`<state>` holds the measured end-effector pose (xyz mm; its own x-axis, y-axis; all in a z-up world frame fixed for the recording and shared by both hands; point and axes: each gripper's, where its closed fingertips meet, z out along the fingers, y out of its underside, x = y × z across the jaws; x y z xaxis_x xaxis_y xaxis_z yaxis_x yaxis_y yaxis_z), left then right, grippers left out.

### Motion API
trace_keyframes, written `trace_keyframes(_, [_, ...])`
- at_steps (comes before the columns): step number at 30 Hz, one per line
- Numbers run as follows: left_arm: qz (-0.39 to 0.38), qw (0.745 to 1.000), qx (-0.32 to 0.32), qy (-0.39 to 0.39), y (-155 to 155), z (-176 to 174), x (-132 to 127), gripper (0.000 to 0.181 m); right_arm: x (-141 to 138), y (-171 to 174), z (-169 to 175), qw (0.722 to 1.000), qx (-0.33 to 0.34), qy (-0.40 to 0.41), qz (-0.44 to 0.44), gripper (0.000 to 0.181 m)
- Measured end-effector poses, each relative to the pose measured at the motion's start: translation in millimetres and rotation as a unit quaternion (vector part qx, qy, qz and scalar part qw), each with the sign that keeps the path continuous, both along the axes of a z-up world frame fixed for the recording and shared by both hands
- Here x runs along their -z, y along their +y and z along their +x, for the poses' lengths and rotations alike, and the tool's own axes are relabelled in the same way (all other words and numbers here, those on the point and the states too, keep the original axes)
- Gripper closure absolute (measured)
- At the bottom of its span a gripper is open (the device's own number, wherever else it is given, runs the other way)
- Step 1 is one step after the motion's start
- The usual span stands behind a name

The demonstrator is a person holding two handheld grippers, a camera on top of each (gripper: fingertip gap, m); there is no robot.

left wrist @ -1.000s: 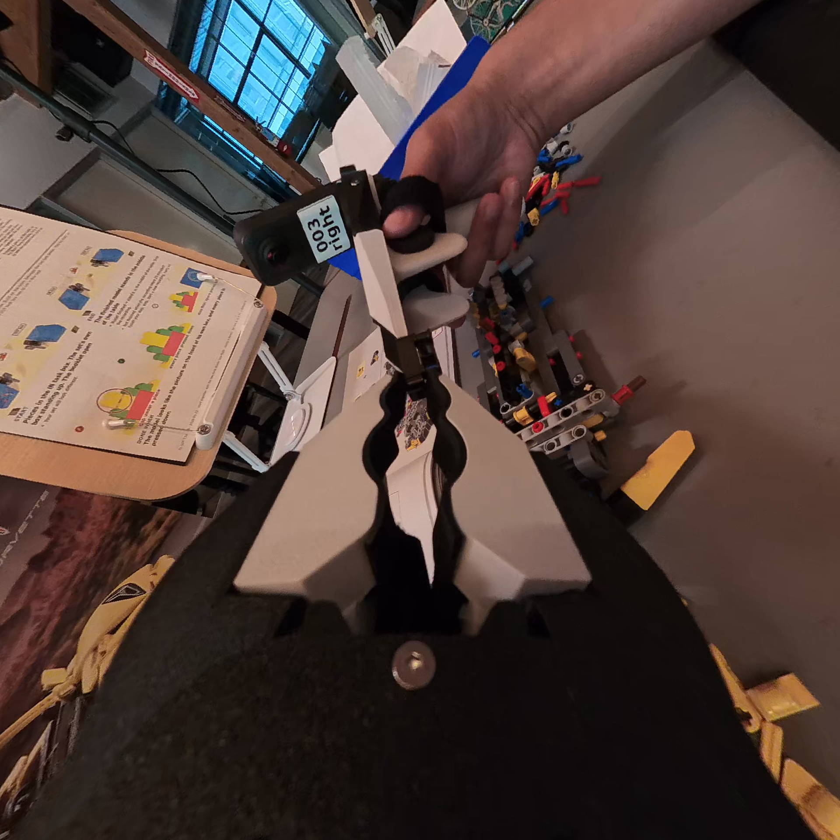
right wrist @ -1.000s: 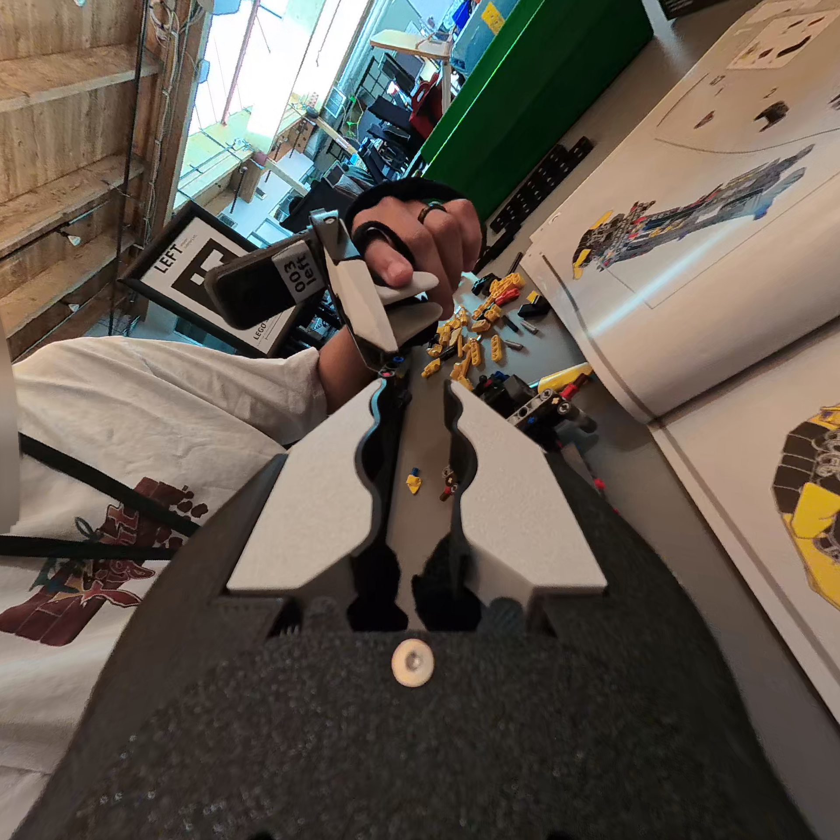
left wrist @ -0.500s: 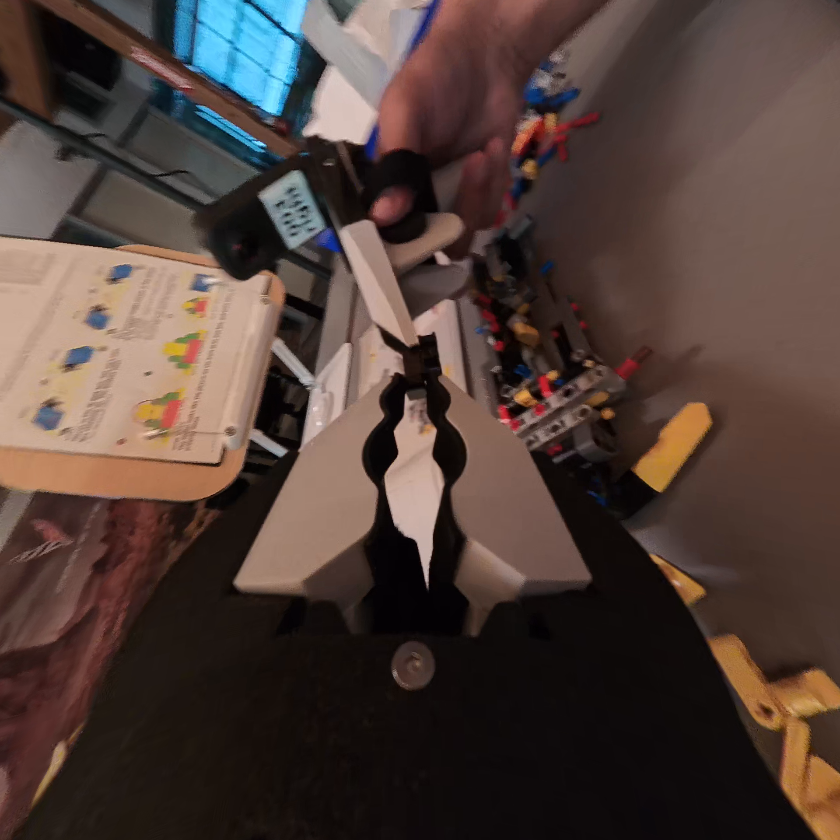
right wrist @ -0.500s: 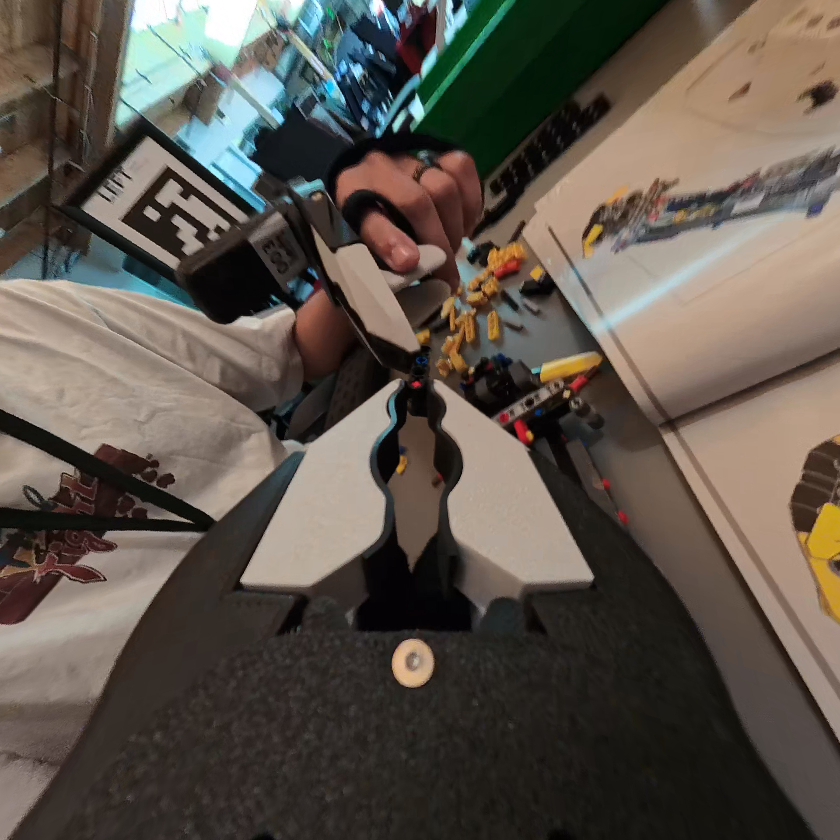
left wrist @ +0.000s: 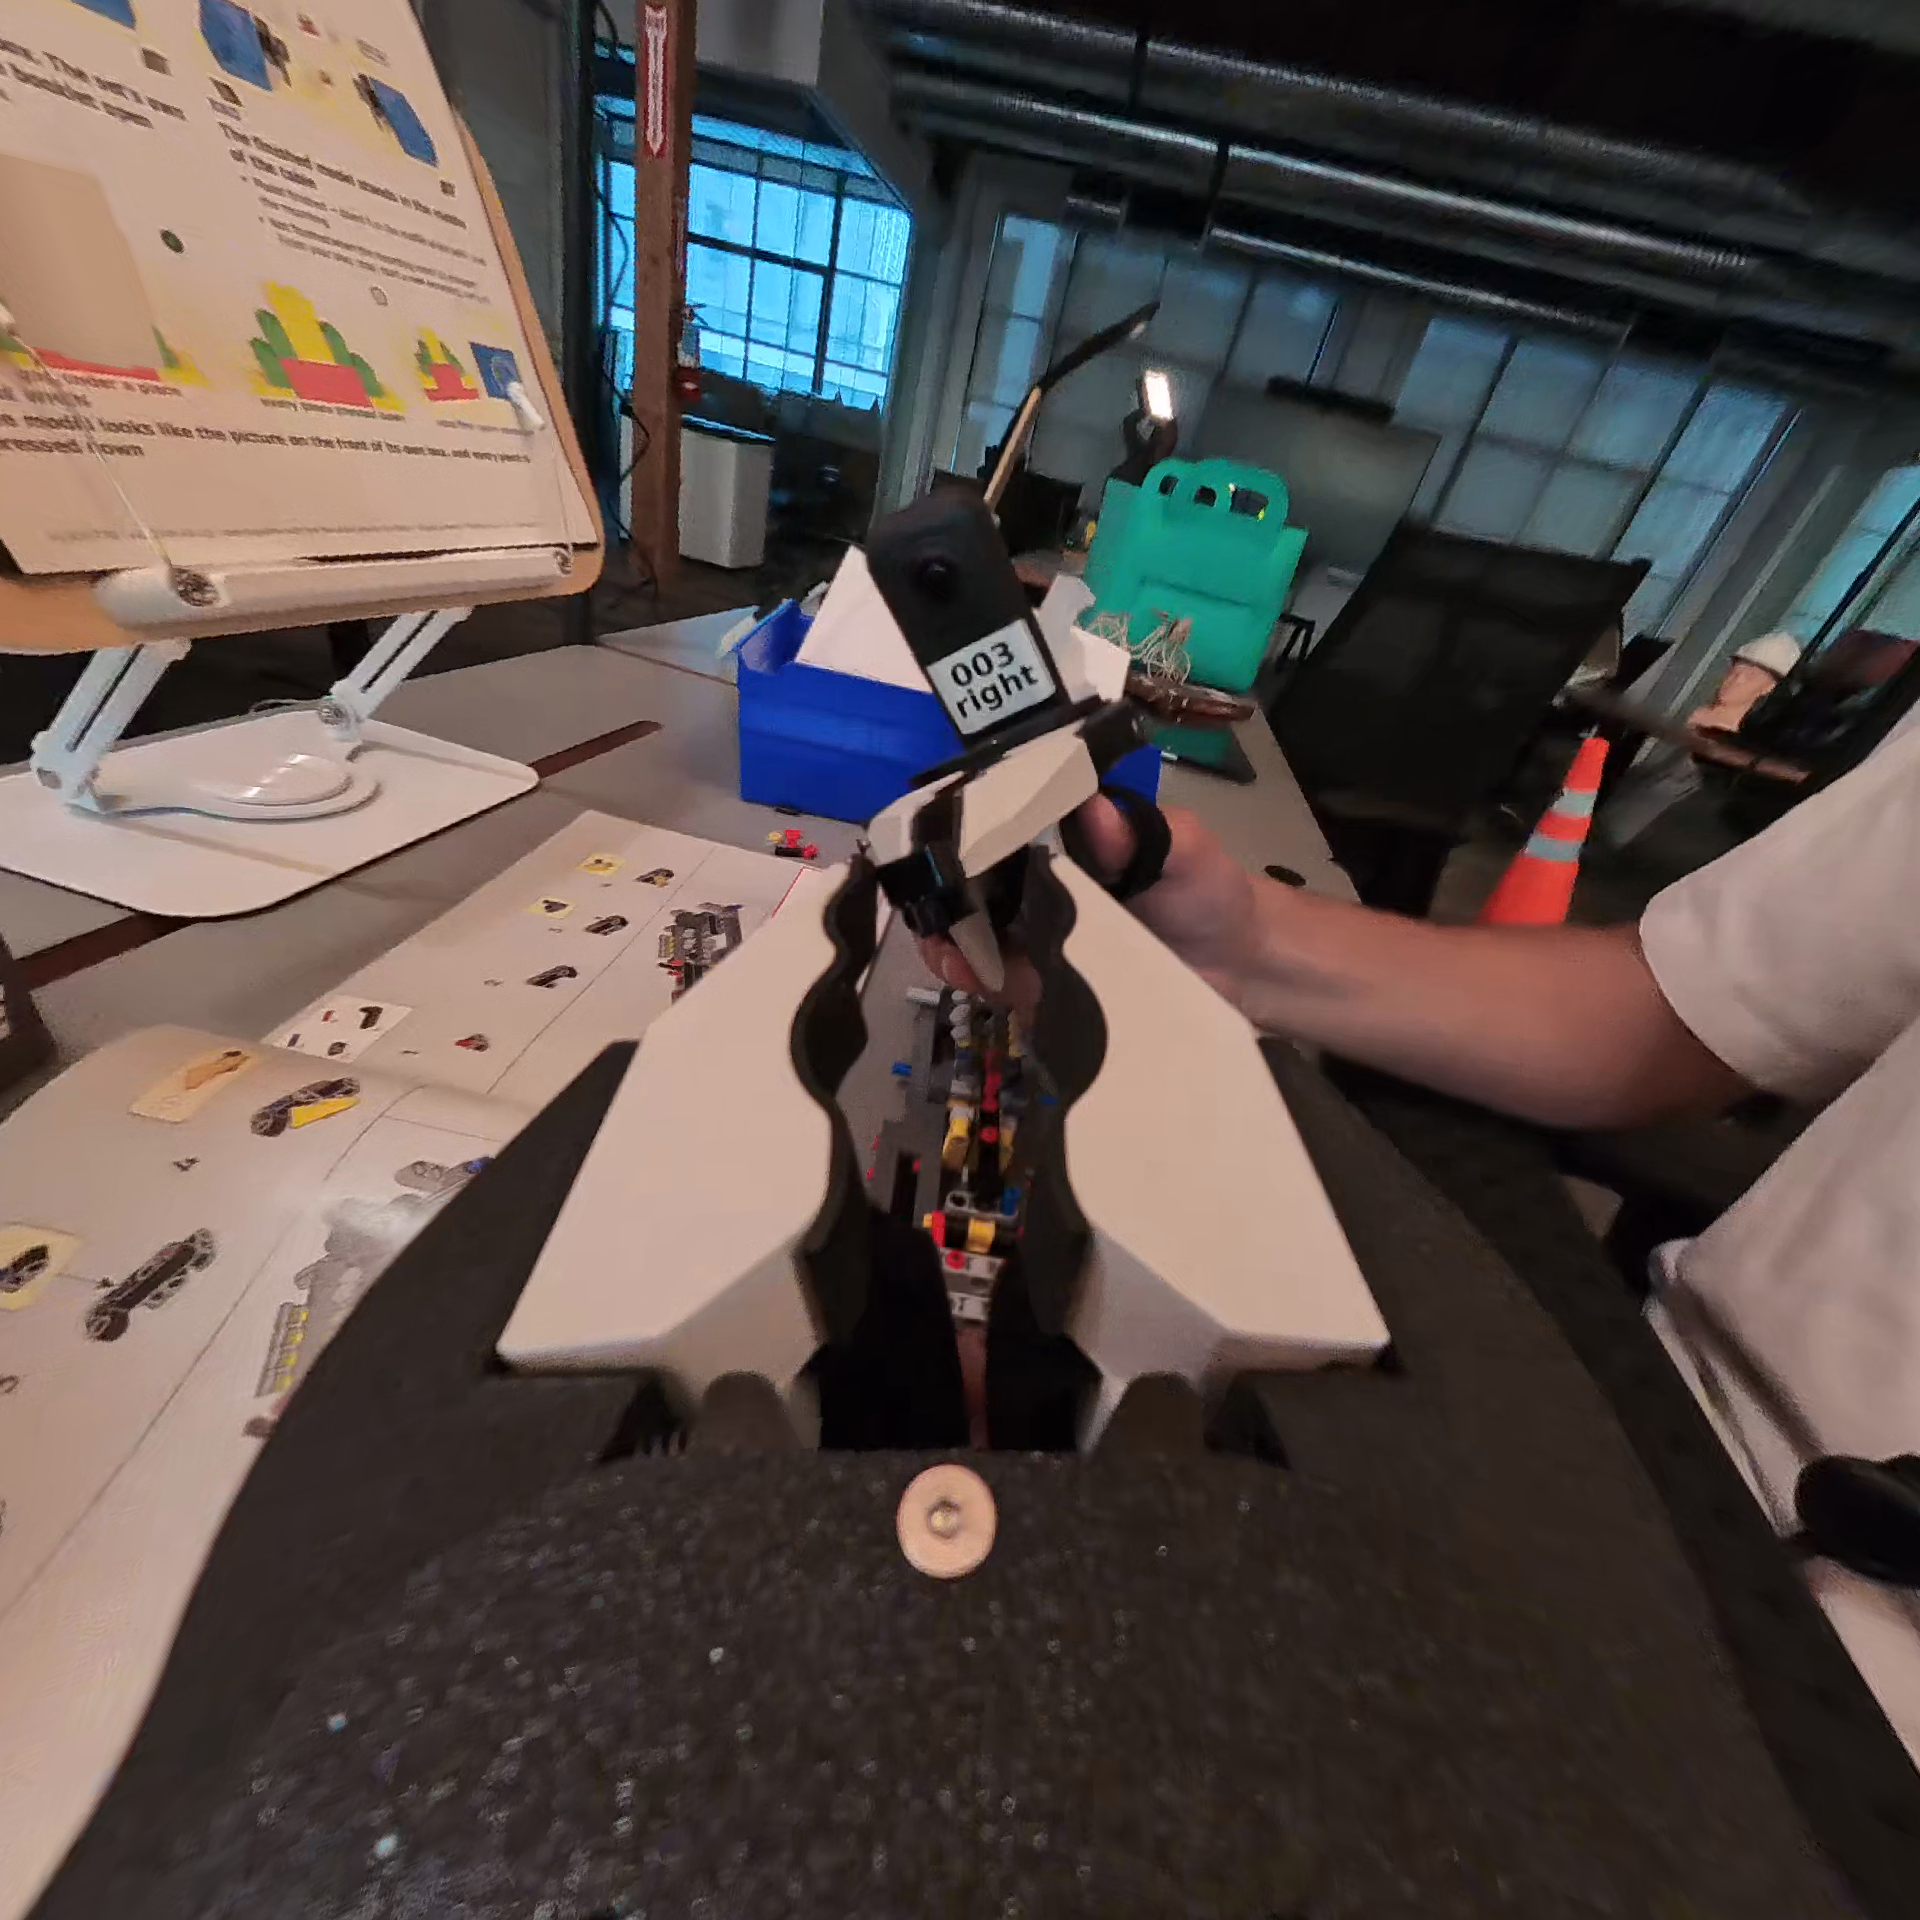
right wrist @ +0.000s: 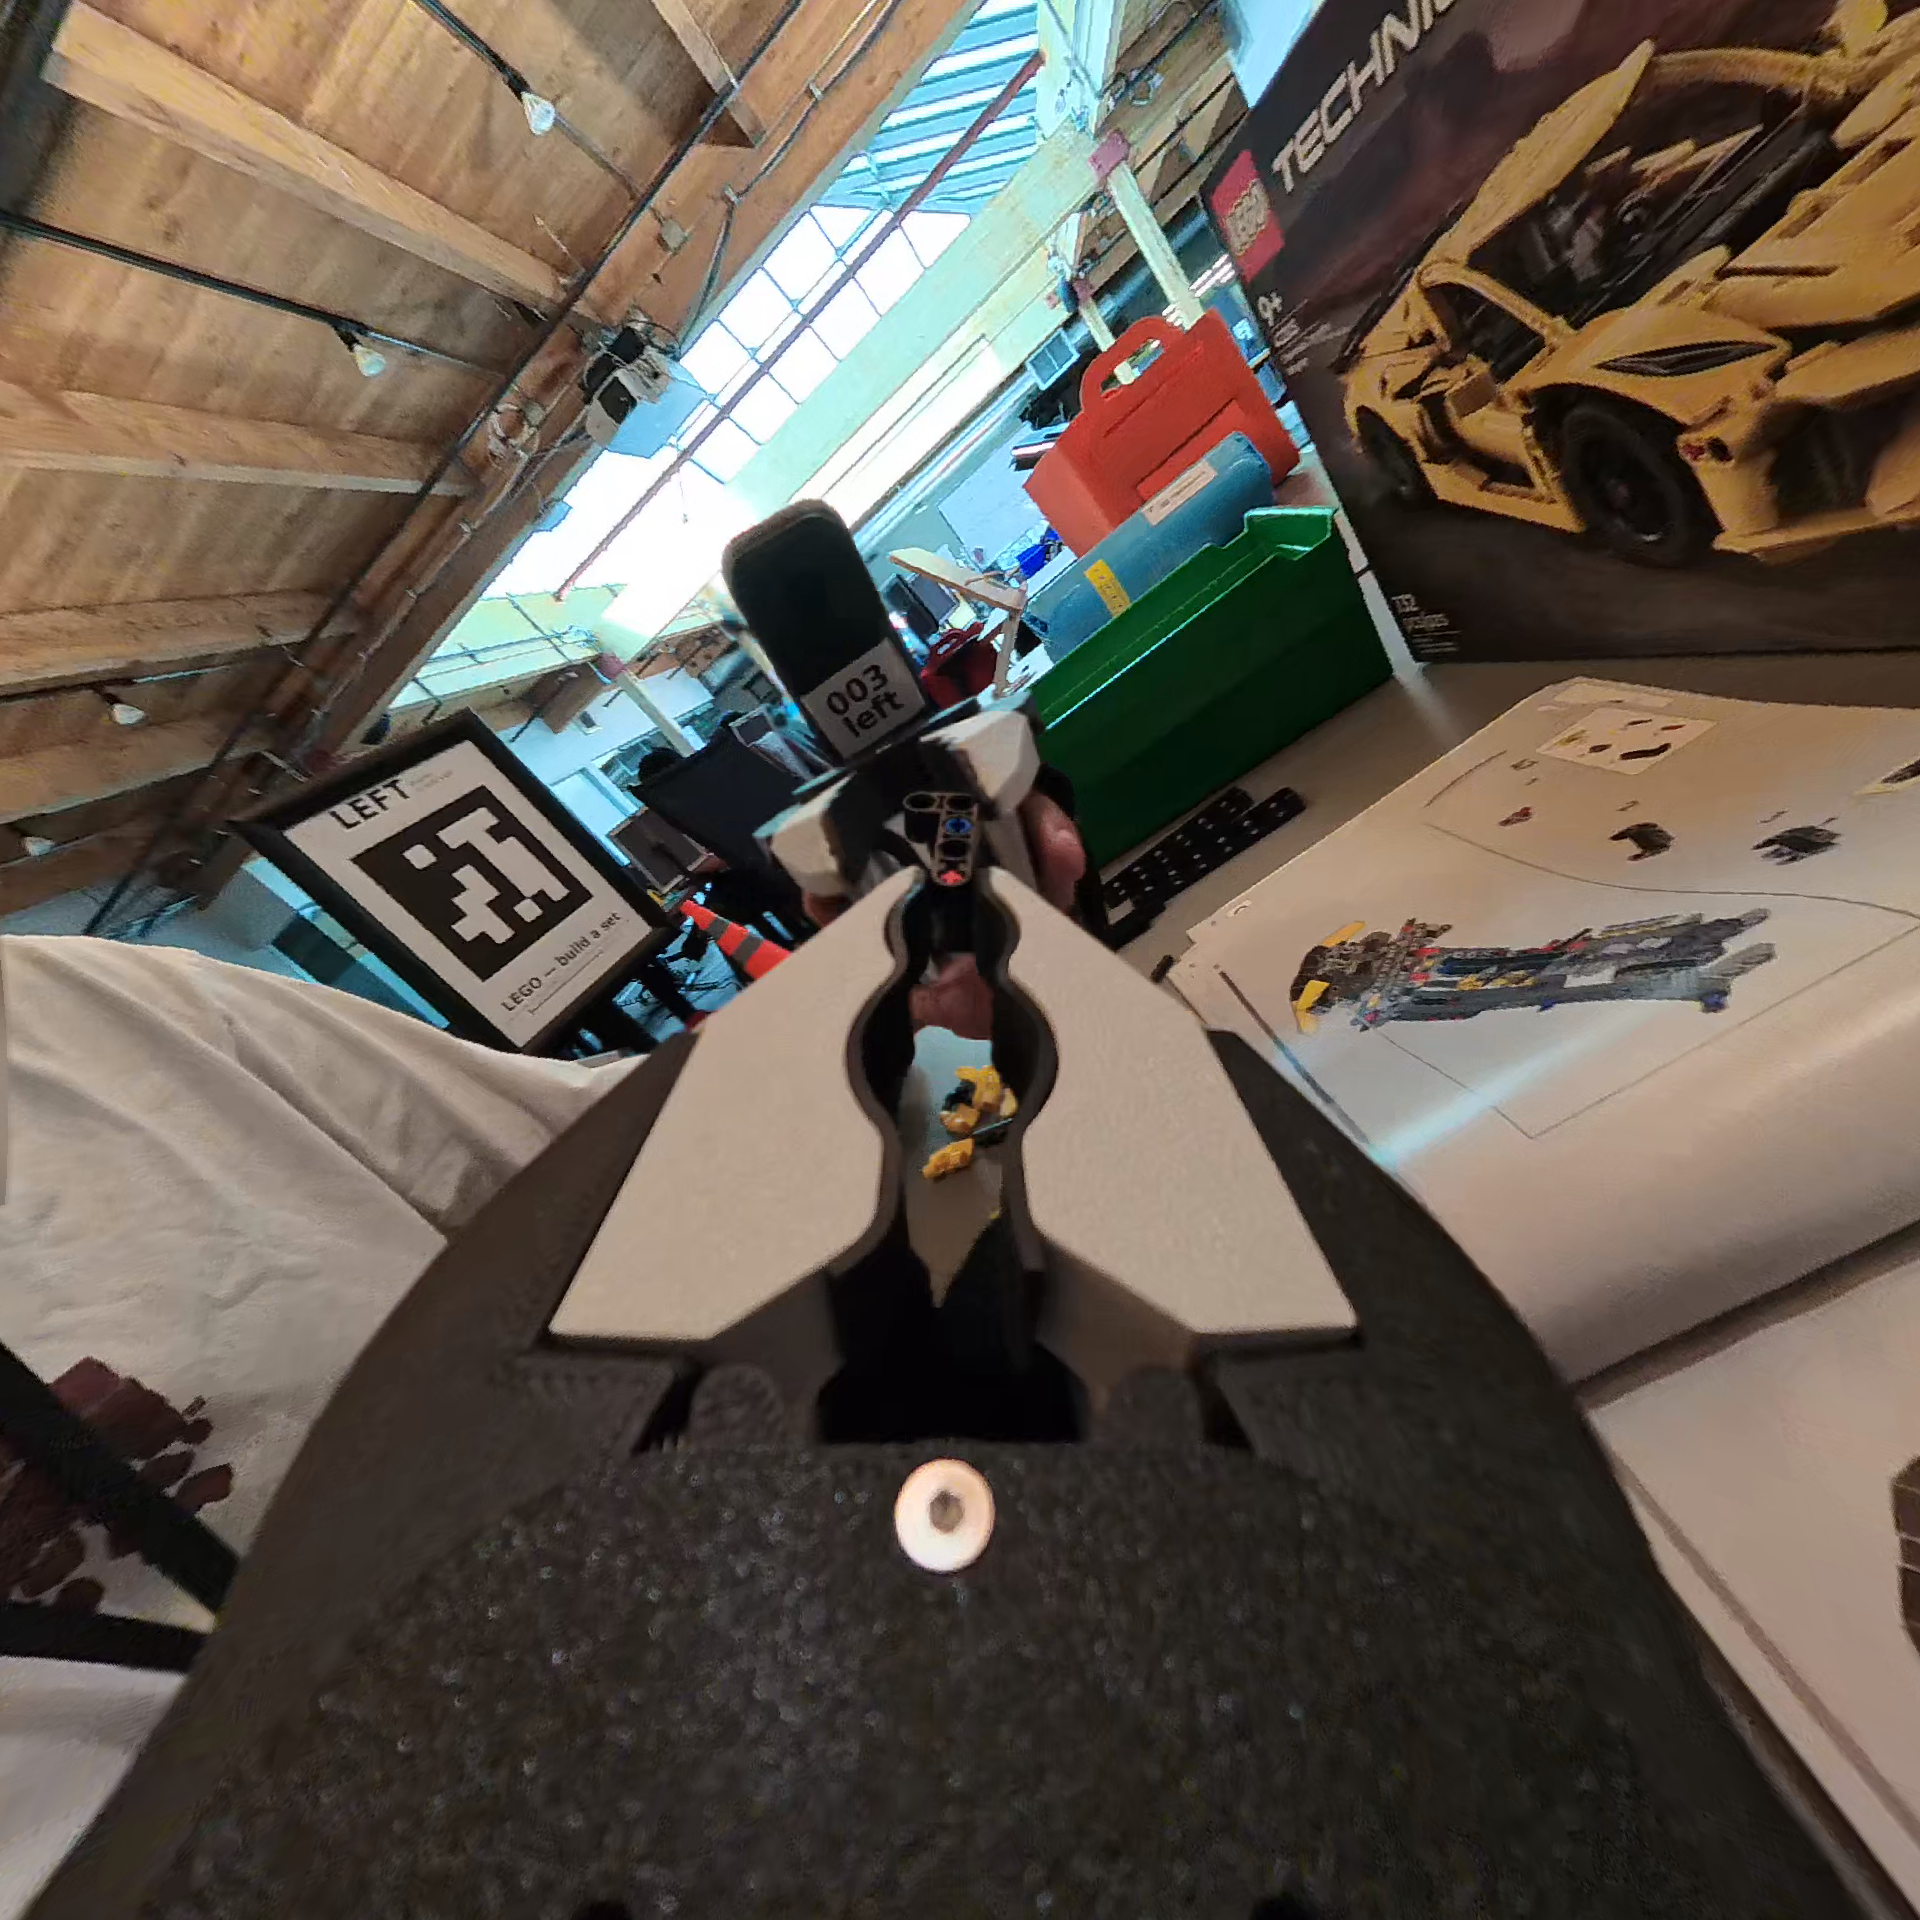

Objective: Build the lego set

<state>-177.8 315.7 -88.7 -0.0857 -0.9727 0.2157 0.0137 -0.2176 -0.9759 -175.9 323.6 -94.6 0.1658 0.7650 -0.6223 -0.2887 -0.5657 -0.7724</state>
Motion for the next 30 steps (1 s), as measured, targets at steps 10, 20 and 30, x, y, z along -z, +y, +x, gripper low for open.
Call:
trace_keyframes(10, [-0.041, 0.997, 0.055, 0.034, -5, -6, 13, 0.167, 16, -14, -13, 0.997, -0.06, -0.041, -0.022, 0.175])
trace_keyframes(20, [-0.052, 0.986, 0.137, 0.079, -28, -10, 28, 0.167, 30, -35, -29, 0.987, -0.138, -0.059, -0.064, 0.173])
trace_keyframes(30, [-0.075, 0.991, 0.095, 0.057, -7, -10, 23, 0.164, 23, -11, -25, 0.991, -0.068, 0.0, -0.114, 0.176])
